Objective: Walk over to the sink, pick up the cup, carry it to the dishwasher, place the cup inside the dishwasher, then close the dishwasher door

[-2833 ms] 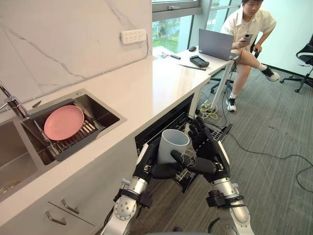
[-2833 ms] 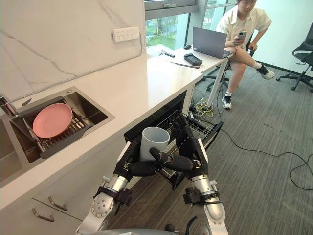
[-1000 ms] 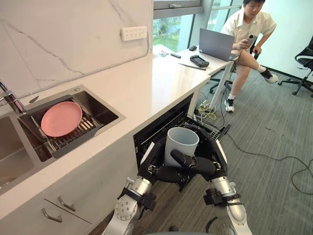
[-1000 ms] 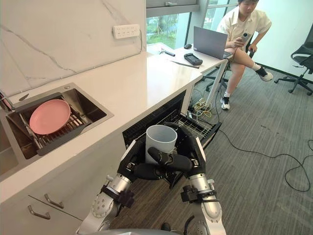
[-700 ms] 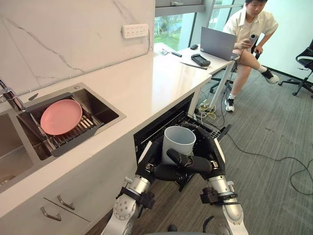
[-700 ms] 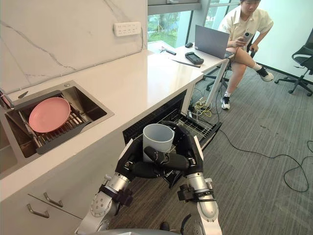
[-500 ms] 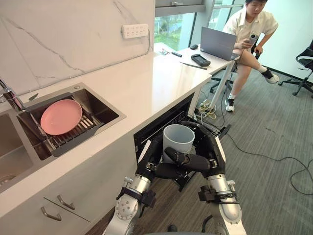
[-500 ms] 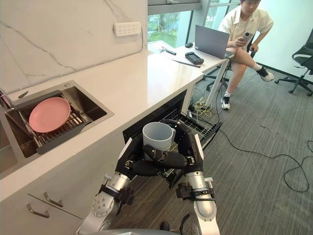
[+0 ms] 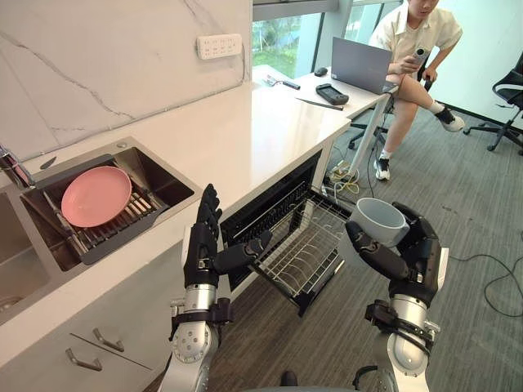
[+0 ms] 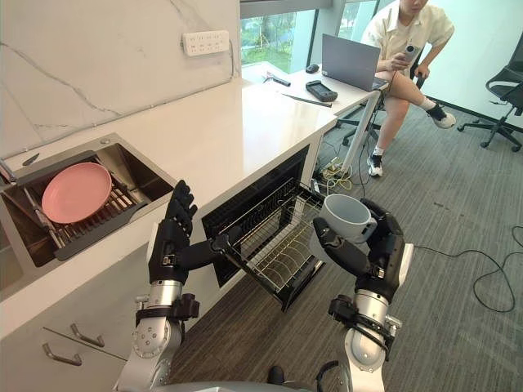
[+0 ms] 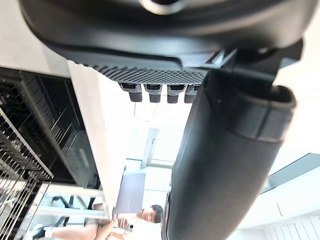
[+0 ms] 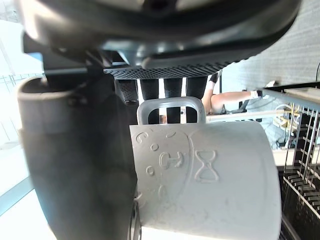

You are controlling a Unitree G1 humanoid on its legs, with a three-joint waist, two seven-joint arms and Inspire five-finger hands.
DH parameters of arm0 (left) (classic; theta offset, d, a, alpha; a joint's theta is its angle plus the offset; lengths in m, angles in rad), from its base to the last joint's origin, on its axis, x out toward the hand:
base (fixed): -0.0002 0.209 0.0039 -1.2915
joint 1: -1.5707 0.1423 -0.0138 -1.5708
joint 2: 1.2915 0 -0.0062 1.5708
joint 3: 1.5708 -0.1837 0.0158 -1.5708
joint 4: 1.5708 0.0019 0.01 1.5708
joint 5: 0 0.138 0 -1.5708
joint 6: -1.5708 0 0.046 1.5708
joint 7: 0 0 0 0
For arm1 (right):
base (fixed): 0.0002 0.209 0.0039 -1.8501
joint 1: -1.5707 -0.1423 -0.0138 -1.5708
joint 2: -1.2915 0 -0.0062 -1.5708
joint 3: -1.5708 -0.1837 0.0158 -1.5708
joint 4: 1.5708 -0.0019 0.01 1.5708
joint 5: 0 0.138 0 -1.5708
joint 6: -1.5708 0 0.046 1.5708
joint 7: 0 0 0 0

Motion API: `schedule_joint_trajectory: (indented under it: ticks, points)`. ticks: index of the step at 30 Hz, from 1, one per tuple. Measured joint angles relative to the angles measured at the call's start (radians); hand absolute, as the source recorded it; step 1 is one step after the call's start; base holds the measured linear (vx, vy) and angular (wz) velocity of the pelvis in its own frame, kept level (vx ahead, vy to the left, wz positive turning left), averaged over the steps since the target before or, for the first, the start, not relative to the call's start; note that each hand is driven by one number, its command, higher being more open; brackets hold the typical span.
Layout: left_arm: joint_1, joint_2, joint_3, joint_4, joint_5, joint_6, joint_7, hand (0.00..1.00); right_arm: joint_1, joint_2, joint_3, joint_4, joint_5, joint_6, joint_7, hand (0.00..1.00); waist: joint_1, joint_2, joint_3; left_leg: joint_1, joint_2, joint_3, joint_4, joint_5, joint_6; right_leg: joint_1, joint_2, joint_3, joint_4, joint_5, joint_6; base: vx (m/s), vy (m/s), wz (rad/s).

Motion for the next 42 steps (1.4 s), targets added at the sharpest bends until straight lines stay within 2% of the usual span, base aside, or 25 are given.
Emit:
schedule_joint_trajectory:
  ticks: [5, 9, 12, 14, 17, 22, 26, 30, 38, 42]
  points:
    - [0.0, 0.002, 0.005, 0.005, -0.062, 0.0, -0.065, 1.0, 0.0, -0.001, 0.001, 0.0, 0.0, 0.0, 0.033, 0.0, 0.001, 0.0, 0.0, 0.0, 0.0, 0.0, 0.0, 0.0, 0.0, 0.0, 0.0, 0.0, 0.0, 0.0, 0.0, 0.0, 0.0, 0.0]
    - [0.001, 0.005, 0.006, 0.018, -0.107, 0.011, -0.155, 1.0, 0.0, -0.009, -0.001, 0.0, 0.001, 0.0, 0.073, 0.0, 0.002, 0.001, 0.0, 0.0, 0.0, 0.001, 0.0, 0.0, 0.0, -0.001, 0.0, 0.0, 0.0, 0.0, -0.001, 0.0, 0.0, 0.0]
    - [0.003, 0.009, 0.005, 0.025, -0.112, 0.052, -0.227, 1.0, 0.0, -0.015, -0.007, 0.0, 0.002, 0.0, 0.116, 0.0, 0.002, 0.002, -0.001, -0.002, 0.0, 0.001, 0.0, 0.0, 0.0, -0.002, 0.0, 0.0, 0.0, 0.0, -0.001, 0.0, 0.0, 0.0]
    - [0.005, 0.02, -0.002, 0.052, -0.129, 0.101, -0.281, 1.0, 0.0, -0.03, -0.017, 0.002, 0.002, 0.006, 0.164, 0.0, 0.002, 0.004, -0.002, -0.003, 0.0, 0.0, 0.0, 0.0, 0.0, -0.003, 0.0, -0.001, 0.0, -0.001, -0.001, 0.0, 0.0, 0.0]
    - [0.02, 0.029, -0.015, 0.095, -0.129, 0.163, -0.313, 1.0, -0.002, -0.069, -0.024, 0.017, 0.003, 0.016, 0.226, 0.0, 0.002, 0.004, -0.003, -0.01, 0.0, 0.0, 0.0, 0.0, 0.0, -0.01, -0.001, -0.006, 0.0, -0.001, -0.002, 0.0, 0.0, 0.0]
    - [0.045, 0.045, -0.011, 0.175, -0.129, 0.215, -0.316, 1.0, -0.009, -0.128, -0.044, 0.108, 0.002, 0.047, 0.299, 0.0, 0.006, 0.007, -0.005, -0.016, 0.001, -0.008, 0.001, 0.0, 0.0, -0.013, -0.004, -0.021, 0.0, -0.003, -0.004, 0.0, 0.002, 0.05]
    - [0.064, 0.06, 0.012, 0.24, -0.129, 0.222, -0.316, 1.0, -0.028, -0.173, -0.063, 0.189, 0.002, 0.062, 0.33, 0.0, 0.005, 0.01, -0.007, -0.016, 0.009, -0.024, 0.0, 0.001, 0.0, -0.004, -0.009, -0.043, 0.0, -0.009, -0.003, 0.01, 0.026, 0.14]
    - [0.075, 0.079, 0.033, 0.405, -0.114, 0.237, -0.302, 1.0, -0.072, -0.2, -0.088, 0.324, 0.001, 0.085, 0.345, 0.0, 0.007, 0.025, -0.014, -0.008, 0.012, -0.053, -0.001, 0.0, -0.001, 0.018, -0.013, -0.08, -0.001, -0.021, 0.001, 0.02, 0.023, 0.21]
    - [0.125, 0.096, 0.118, 0.647, -0.067, 0.235, -0.261, 1.0, -0.133, -0.24, -0.125, 0.437, -0.051, 0.114, 0.364, 0.0, 0.031, 0.031, -0.003, 0.017, 0.02, -0.074, 0.001, -0.007, -0.015, 0.053, -0.011, -0.102, -0.001, -0.033, 0.008, 0.03, 0.026, 0.09]
    - [0.143, 0.119, 0.118, 0.687, -0.032, 0.222, -0.257, 1.0, -0.185, -0.275, -0.124, 0.473, -0.081, 0.126, 0.362, 0.0, 0.05, 0.027, 0.027, 0.017, 0.02, -0.082, 0.006, -0.009, -0.018, 0.06, -0.013, -0.111, -0.001, -0.033, 0.009, 0.0, 0.025, 0.07]
